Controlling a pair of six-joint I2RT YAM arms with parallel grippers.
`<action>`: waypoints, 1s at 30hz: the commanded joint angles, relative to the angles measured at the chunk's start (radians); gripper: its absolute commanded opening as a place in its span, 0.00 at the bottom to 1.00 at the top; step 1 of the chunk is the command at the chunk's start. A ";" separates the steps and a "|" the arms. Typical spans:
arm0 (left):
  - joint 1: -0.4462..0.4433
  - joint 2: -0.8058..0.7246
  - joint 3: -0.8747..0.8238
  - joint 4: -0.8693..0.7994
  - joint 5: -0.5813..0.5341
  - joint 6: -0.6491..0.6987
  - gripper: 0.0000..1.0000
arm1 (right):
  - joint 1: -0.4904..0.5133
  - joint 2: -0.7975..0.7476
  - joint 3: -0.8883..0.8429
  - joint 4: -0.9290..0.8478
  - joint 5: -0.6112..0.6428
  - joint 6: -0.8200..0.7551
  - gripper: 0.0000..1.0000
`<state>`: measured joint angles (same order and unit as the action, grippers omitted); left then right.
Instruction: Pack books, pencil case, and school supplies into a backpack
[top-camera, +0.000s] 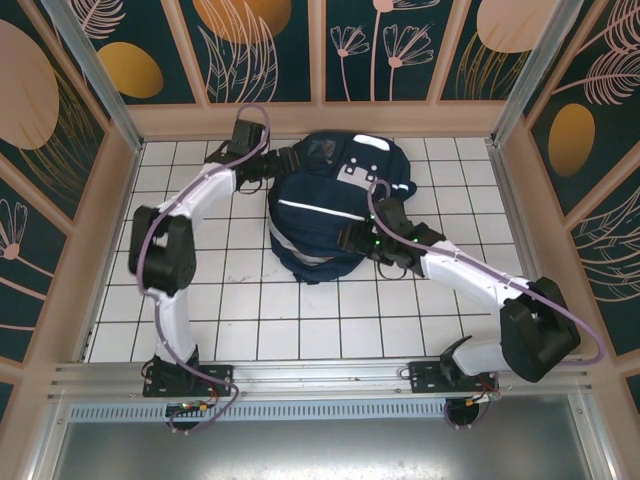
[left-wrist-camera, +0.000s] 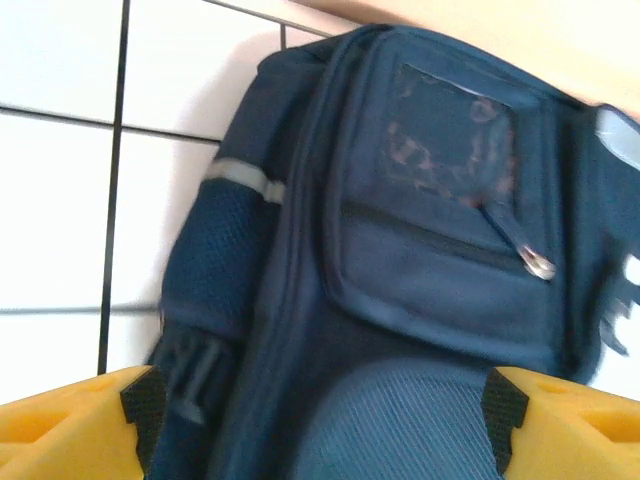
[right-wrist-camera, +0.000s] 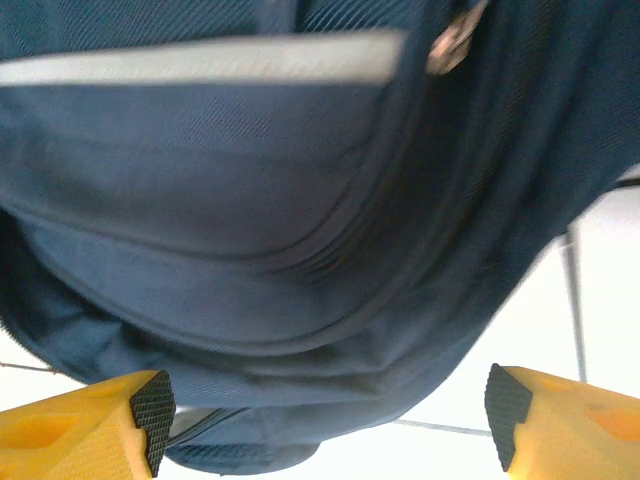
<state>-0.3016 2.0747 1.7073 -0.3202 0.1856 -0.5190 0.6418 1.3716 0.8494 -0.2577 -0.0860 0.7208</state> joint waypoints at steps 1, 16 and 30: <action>0.024 0.124 0.143 -0.103 0.090 0.089 0.82 | 0.030 0.057 -0.022 0.102 -0.041 0.085 0.84; 0.024 0.009 -0.354 0.219 0.215 -0.082 0.00 | -0.156 0.199 0.015 0.014 0.068 0.012 0.73; -0.314 -0.347 -0.802 0.548 0.064 -0.626 0.00 | -0.483 0.426 0.325 -0.072 0.097 -0.305 0.72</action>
<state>-0.5209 1.7542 0.9283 0.1474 0.1932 -0.9859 0.1944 1.7435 1.1065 -0.2691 -0.0162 0.4942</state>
